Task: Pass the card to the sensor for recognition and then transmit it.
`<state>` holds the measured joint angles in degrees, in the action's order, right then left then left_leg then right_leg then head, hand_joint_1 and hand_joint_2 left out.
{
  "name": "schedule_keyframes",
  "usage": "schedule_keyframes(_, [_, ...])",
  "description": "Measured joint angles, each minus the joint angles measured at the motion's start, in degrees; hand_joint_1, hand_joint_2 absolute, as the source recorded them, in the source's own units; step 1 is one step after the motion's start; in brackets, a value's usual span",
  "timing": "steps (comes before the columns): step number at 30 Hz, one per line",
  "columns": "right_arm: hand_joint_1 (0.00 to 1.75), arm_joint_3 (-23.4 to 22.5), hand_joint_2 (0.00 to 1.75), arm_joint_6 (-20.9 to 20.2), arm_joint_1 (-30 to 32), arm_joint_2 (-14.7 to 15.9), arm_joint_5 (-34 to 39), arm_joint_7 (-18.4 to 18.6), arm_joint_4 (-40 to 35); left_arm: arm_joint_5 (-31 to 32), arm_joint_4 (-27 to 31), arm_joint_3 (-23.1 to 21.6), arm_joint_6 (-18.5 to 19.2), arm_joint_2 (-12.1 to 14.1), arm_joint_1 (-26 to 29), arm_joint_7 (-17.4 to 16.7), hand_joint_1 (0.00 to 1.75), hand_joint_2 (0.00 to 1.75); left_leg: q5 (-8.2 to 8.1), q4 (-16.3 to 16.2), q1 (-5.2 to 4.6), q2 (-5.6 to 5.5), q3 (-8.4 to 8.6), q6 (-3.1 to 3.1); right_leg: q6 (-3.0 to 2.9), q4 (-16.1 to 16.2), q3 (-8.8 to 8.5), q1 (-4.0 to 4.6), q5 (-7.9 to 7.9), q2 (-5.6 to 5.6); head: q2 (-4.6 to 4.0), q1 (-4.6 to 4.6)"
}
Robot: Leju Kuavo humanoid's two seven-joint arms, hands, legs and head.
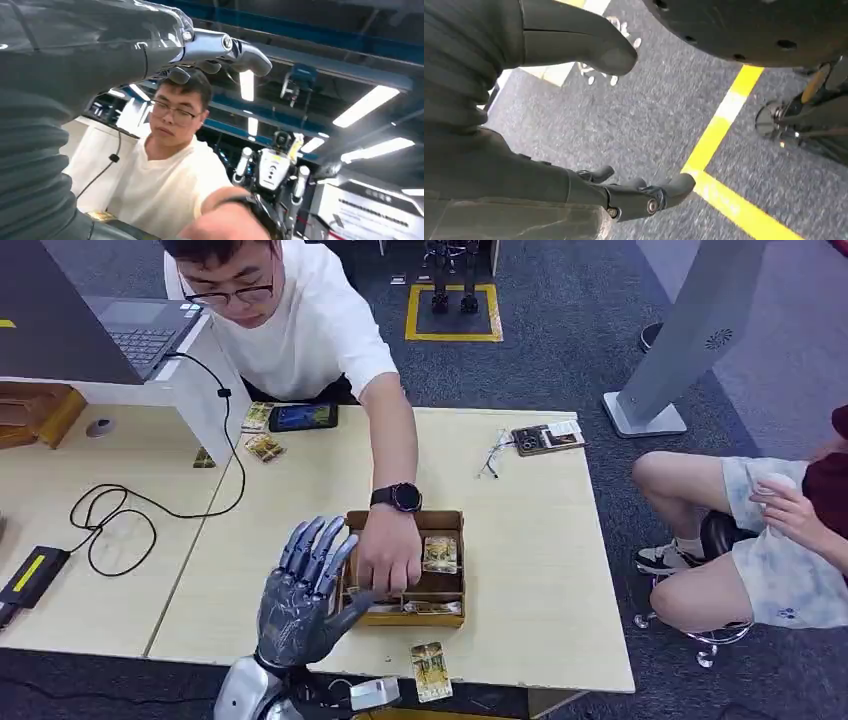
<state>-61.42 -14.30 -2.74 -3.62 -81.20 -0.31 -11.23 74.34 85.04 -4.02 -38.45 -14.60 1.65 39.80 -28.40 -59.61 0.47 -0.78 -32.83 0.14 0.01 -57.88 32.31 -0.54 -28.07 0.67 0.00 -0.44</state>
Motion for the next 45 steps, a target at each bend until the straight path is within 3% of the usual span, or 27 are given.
schedule_keyframes(4, [0.0,-1.25,1.75,-6.8,-0.08,2.51,1.62,-1.11,0.44,0.76,-2.03,-0.04,0.0,0.35,-1.09,-0.2,0.0,1.75,0.0,-0.01,-0.01,0.0,0.01,0.0,0.0,0.0,0.0,-0.03,0.0,0.0,0.0,0.02])
schedule_keyframes(7, [0.0,-1.92,1.75,-9.07,-0.12,3.8,1.66,-1.55,0.79,0.81,-3.01,-0.2,0.0,0.48,-1.69,-0.28,0.0,1.75,0.0,-0.01,-0.01,0.0,0.01,0.01,0.0,0.0,0.0,-0.06,0.0,0.0,0.0,0.02])
schedule_keyframes(21, [0.0,-2.93,1.75,-9.39,-0.18,5.92,1.46,-1.66,1.09,0.65,-4.48,-0.85,0.0,1.01,-2.23,-0.07,0.0,1.75,0.0,0.0,0.0,0.0,0.0,0.01,0.0,-0.01,0.0,-0.05,0.0,0.0,0.0,0.0])
schedule_keyframes(23, [0.0,-2.09,1.75,-1.7,-0.02,4.62,-2.59,-0.56,0.74,3.9,-4.26,-0.85,0.0,1.09,-1.69,-5.15,0.0,1.75,0.0,0.02,0.01,-0.01,-0.01,0.01,0.0,-0.02,-0.02,-0.03,0.0,0.0,0.0,0.0])
schedule_keyframes(25, [0.0,-0.76,1.75,14.04,0.49,1.41,-3.63,1.32,0.37,4.63,-3.25,-0.87,-0.02,1.29,-0.2,-9.56,0.0,1.75,0.0,0.02,0.04,0.02,0.0,0.01,0.0,-0.03,0.01,0.01,0.0,0.06,0.0,0.09])
schedule_keyframes(26, [0.0,-0.76,1.75,19.0,0.49,0.63,-3.13,1.64,0.28,4.54,-3.06,-0.9,-0.02,1.42,0.2,-10.06,0.0,1.75,0.0,0.02,0.07,0.03,-0.01,0.0,-0.01,-0.02,0.03,0.01,0.0,0.05,0.0,0.04])
schedule_keyframes(27, [0.0,-0.74,1.75,20.95,0.51,-0.47,-2.73,1.68,0.37,4.41,-2.93,-0.9,0.0,1.53,0.38,-10.47,0.0,1.75,0.0,0.02,0.08,0.02,-0.01,0.0,-0.01,-0.02,0.04,0.02,-0.01,0.05,0.0,0.07])
schedule_keyframes(32, [0.0,-0.7,1.75,21.05,0.62,-3.17,-1.81,1.66,0.5,4.26,-2.29,-0.94,-0.02,1.97,1.01,-11.02,0.0,1.75,0.0,0.03,0.08,-0.01,-0.01,-0.01,-0.02,-0.06,0.04,0.02,-0.01,0.02,0.0,-0.02])
schedule_keyframes(45, [0.0,-0.72,1.75,22.08,0.85,-3.57,-1.51,0.4,0.17,1.68,-2.29,-0.92,0.0,2.82,0.96,-10.38,0.0,1.75,0.0,0.0,0.0,-0.01,-0.05,0.01,0.01,-0.02,0.01,-0.02,0.0,0.0,0.0,-0.11])
